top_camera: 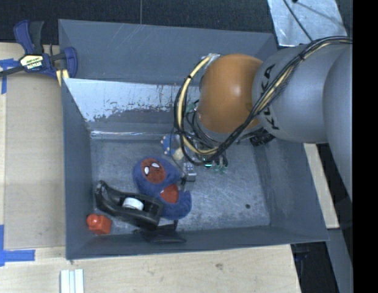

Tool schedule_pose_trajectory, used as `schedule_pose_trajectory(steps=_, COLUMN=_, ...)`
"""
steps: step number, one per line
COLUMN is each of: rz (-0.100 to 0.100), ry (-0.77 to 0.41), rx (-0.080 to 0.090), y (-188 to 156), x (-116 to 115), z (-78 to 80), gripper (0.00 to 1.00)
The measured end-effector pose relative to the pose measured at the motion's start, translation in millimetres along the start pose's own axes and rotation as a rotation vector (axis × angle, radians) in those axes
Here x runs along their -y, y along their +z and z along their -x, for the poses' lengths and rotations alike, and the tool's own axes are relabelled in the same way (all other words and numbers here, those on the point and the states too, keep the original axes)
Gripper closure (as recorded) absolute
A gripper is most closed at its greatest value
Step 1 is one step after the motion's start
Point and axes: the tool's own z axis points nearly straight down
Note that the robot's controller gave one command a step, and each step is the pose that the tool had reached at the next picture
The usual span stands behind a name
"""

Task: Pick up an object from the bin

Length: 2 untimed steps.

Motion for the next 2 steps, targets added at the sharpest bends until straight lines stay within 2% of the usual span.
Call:
schedule_pose_trajectory(steps=1, rz=-0.001, ry=-0.408, rx=0.008, y=45.4, x=-60.0, z=-9.0, gripper=0.00)
schedule_pose_trajectory(steps=2, rz=-0.001, ry=-0.404, rx=0.004, y=43.8, x=-59.0, z=-9.4, gripper=1.00)
